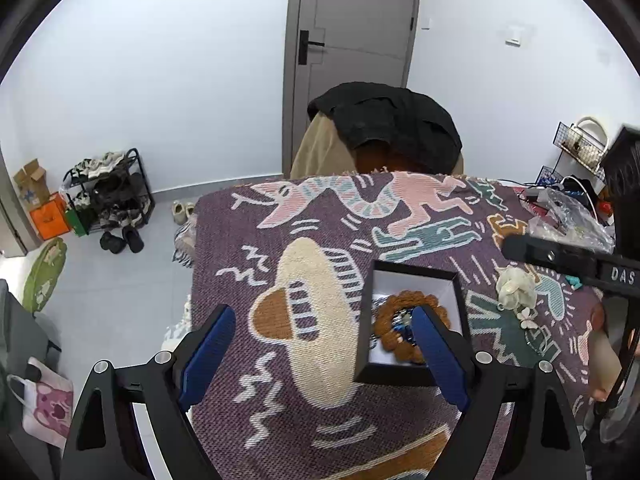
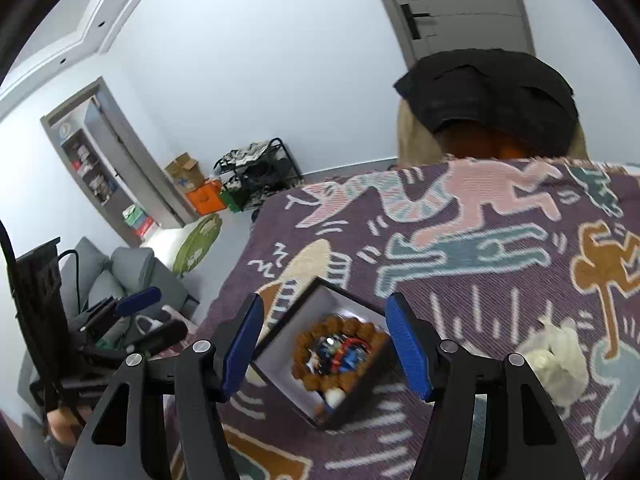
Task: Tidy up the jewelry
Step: 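Carry the brown bead bracelet into the black box and open the right gripper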
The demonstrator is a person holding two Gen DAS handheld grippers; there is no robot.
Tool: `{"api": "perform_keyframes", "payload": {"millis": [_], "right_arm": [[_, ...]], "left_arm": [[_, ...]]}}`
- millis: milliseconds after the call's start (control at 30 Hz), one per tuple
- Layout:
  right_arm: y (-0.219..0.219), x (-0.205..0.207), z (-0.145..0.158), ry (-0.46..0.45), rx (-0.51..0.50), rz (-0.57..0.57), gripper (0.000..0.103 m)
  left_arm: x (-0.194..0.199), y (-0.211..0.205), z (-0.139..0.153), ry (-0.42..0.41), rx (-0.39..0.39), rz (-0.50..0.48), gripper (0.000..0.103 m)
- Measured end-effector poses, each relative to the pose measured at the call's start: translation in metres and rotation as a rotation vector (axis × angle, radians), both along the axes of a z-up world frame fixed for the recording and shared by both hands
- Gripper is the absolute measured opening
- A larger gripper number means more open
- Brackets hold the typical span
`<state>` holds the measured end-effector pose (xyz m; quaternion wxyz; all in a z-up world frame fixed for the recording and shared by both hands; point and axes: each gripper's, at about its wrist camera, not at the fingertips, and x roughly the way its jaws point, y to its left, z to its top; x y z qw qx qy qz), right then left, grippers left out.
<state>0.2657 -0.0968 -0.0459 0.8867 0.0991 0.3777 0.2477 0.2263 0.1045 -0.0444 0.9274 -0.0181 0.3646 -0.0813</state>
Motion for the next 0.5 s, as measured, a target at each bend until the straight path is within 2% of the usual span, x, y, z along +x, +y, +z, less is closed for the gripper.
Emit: {"api": "perform_keyframes", "payload": {"millis": [100, 233, 400, 500], "right_arm": [[-0.026, -0.01, -0.003, -0.002, 0.011, -0.04, 0.064], [-0.066, -0.018, -0.008, 0.025, 0.082, -0.092, 0.064], [-0.097, -0.031, -0.008, 0.027, 0.086, -0.115, 0.064], [-0.113, -0.039, -0.009, 0.031, 0.094, -0.122, 0.076]], "left_arm": [[0.002, -0.01, 0.002, -0.008, -0.003, -0.012, 0.09], [0.003, -0.027, 0.006, -0.015, 0.007, -0.033, 0.09], [0.006, -0.053, 0.011, -0.02, 0.001, -0.068, 0.09], [0.007, -0.069, 0.013, -0.02, 0.0, -0.097, 0.09]]}}
